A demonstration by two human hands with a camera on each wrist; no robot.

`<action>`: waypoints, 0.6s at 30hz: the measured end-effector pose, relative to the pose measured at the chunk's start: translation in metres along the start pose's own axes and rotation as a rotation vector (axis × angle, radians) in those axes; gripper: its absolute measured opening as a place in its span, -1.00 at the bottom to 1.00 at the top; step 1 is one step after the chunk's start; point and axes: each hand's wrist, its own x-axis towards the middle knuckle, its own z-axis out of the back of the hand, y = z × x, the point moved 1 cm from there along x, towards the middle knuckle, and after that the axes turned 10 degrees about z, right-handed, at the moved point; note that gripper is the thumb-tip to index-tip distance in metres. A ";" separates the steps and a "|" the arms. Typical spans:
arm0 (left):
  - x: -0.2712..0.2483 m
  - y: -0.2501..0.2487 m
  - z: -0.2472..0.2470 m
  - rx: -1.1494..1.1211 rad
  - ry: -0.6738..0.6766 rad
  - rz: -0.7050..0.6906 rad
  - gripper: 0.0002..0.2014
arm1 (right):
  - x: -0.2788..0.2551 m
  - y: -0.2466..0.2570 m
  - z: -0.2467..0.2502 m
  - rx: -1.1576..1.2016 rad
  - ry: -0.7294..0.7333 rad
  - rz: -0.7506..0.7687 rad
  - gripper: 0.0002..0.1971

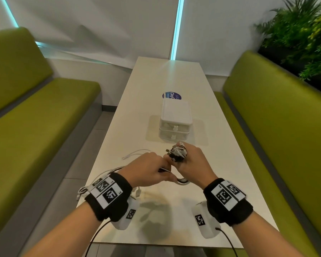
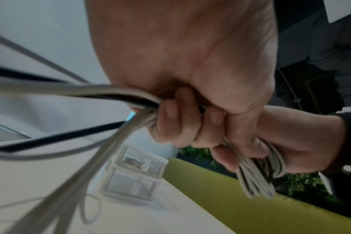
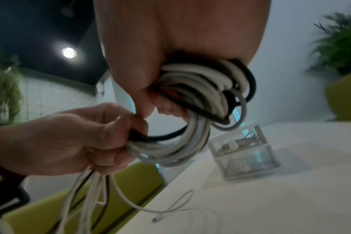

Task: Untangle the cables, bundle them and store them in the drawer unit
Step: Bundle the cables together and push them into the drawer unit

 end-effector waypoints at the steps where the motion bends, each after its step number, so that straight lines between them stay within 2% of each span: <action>1: -0.002 -0.002 0.000 -0.012 -0.014 -0.020 -0.64 | 0.000 0.001 -0.001 0.046 -0.017 -0.002 -0.72; 6: -0.005 -0.008 0.005 0.009 -0.065 -0.022 -0.71 | -0.002 0.008 -0.002 0.269 -0.057 -0.074 -0.68; 14: -0.004 0.000 0.007 -0.059 -0.104 0.089 -0.82 | -0.007 0.020 -0.002 0.469 0.089 -0.115 -0.56; 16: -0.003 0.000 0.005 0.021 -0.126 0.078 -0.81 | -0.008 0.018 -0.004 0.497 0.098 -0.125 -0.57; 18: -0.002 -0.001 0.003 0.111 -0.130 0.068 -0.88 | -0.010 0.018 -0.006 0.508 0.098 -0.126 -0.60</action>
